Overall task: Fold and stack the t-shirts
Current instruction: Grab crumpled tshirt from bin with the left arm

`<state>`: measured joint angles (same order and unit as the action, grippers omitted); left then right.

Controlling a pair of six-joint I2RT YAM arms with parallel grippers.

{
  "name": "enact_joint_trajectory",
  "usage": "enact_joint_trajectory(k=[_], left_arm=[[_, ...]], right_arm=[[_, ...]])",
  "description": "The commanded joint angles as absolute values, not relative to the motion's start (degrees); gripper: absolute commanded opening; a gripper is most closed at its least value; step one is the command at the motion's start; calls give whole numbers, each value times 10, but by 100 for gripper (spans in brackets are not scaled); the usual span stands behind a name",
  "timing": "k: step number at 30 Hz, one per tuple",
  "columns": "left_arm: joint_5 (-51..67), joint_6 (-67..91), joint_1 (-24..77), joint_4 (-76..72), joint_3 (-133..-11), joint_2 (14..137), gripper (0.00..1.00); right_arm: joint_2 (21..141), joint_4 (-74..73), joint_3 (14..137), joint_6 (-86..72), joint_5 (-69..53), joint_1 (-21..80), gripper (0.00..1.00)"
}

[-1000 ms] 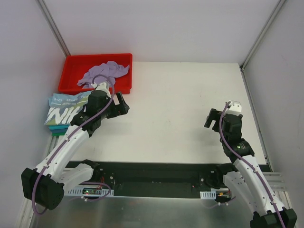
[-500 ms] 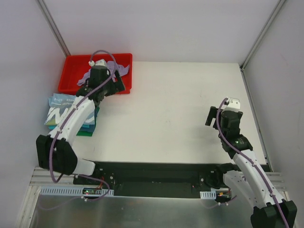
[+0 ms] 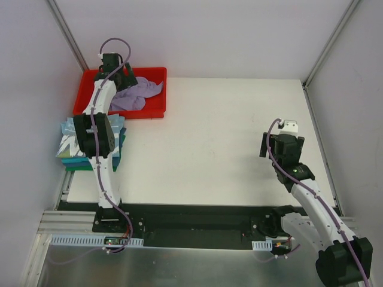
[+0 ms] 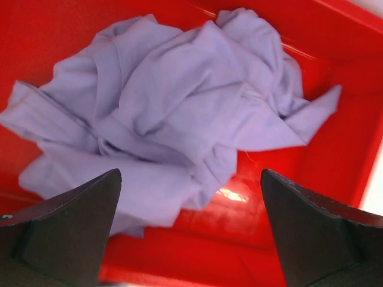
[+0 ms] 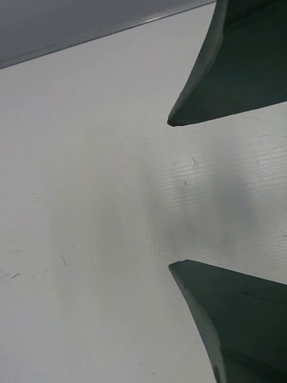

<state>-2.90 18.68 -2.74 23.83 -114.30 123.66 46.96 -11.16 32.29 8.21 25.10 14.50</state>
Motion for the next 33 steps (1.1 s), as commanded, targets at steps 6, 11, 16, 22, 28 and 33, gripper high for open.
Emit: enact_joint_trajectory(k=[6, 11, 16, 22, 28, 33], left_arm=[[-59, 159, -29, 293, -1310, 1411, 99], [-50, 165, -28, 291, -1322, 1447, 63], [-52, 151, -26, 291, -1316, 1426, 0], [-13, 139, -18, 291, -1337, 1318, 0], [-62, 120, 23, 288, -1335, 1163, 0], [-67, 98, 77, 287, -1329, 1058, 0]], right_arm=[[506, -106, 357, 103, 290, 142, 96], [518, -106, 359, 105, 299, 143, 96], [532, -112, 364, 103, 296, 143, 96], [526, -112, 370, 89, 286, 143, 96], [495, -108, 358, 43, 281, 142, 96], [435, -109, 331, 11, 268, 143, 96]])
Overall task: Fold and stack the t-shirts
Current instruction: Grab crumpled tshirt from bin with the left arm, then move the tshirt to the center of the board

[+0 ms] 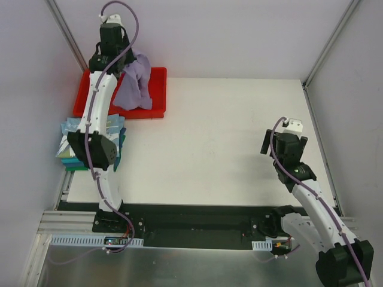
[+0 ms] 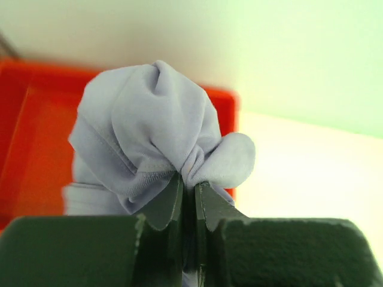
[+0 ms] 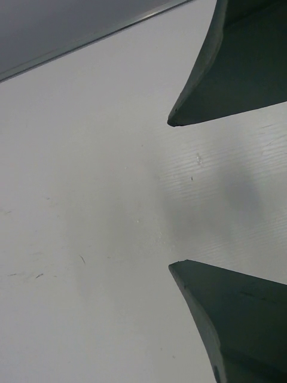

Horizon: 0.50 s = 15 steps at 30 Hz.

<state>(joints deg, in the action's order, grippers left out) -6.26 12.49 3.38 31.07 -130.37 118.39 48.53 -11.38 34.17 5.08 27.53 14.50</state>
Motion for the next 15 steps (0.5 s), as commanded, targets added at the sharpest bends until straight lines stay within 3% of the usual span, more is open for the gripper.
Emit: enact_joint_trajectory(k=[1, 12, 15], left_arm=[[-51, 94, 89, 286, -1325, 1036, 0], [239, 147, 195, 231, -1295, 903, 0], [224, 160, 257, 221, -1293, 896, 0]], right_arm=[[418, -112, 324, 8, 269, 143, 96], [243, -153, 261, -39, 231, 142, 96], [236, -165, 258, -46, 229, 143, 96]])
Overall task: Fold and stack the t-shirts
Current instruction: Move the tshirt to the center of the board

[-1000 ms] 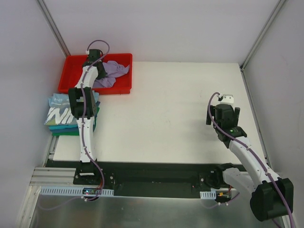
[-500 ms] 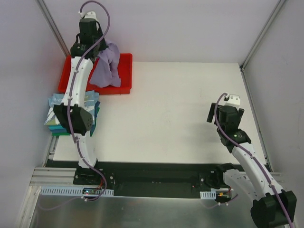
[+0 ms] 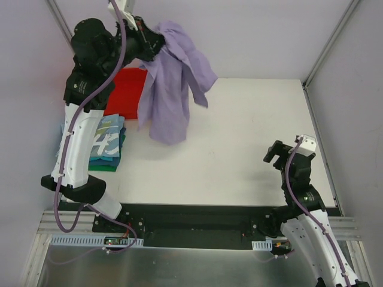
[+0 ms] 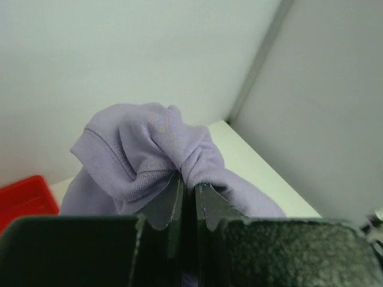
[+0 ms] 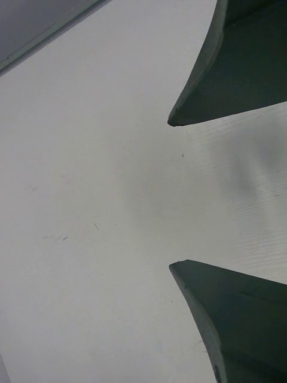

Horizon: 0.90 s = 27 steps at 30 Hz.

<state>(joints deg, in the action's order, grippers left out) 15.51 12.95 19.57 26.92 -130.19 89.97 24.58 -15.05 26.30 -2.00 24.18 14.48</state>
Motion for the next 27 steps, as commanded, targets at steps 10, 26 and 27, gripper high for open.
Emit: enact_joint_trajectory(k=[10, 26, 27], left_arm=[[-10, 258, 368, 225, -1183, 942, 0], [-139, 151, 362, 404, -1284, 1141, 99], [-137, 152, 362, 404, -1248, 1118, 99]], right_arm=[[265, -217, 269, -77, 236, 142, 96], [375, -232, 319, -66, 159, 142, 96], [378, -229, 318, -68, 155, 143, 96]])
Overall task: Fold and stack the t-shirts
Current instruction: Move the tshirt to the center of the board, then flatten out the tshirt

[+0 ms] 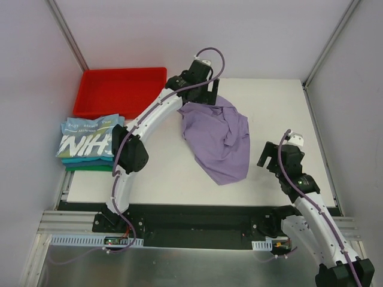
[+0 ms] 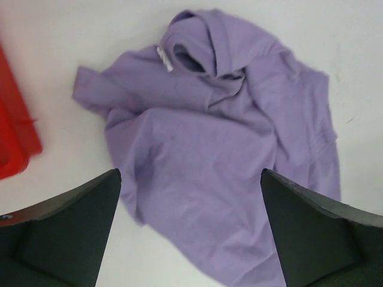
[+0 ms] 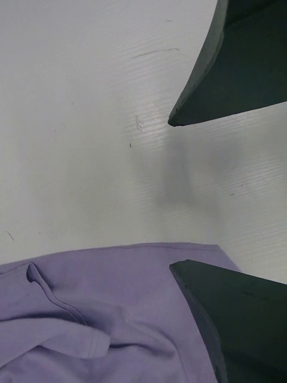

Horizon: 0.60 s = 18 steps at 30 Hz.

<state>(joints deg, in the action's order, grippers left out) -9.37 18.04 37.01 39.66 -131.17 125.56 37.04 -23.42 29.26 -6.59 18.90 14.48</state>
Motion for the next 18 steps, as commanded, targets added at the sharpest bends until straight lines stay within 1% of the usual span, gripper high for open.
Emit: enact_joint_trajectory(k=[1, 5, 9, 14, 18], left_arm=[[-133, 156, 362, 405, -1217, 1099, 99], [-111, 190, 362, 393, -1074, 1015, 99], [-102, 221, 361, 358, -949, 967, 99], [-47, 252, 330, 307, -875, 954, 99], [-18, 277, 299, 293, -867, 984, 93]], right_arm=[[381, -222, 317, -69, 146, 142, 96], [397, -188, 315, -64, 80, 143, 96], [435, -146, 323, -69, 12, 143, 96], [525, -99, 360, -123, -62, 146, 96], [639, -91, 423, -146, -83, 155, 97]])
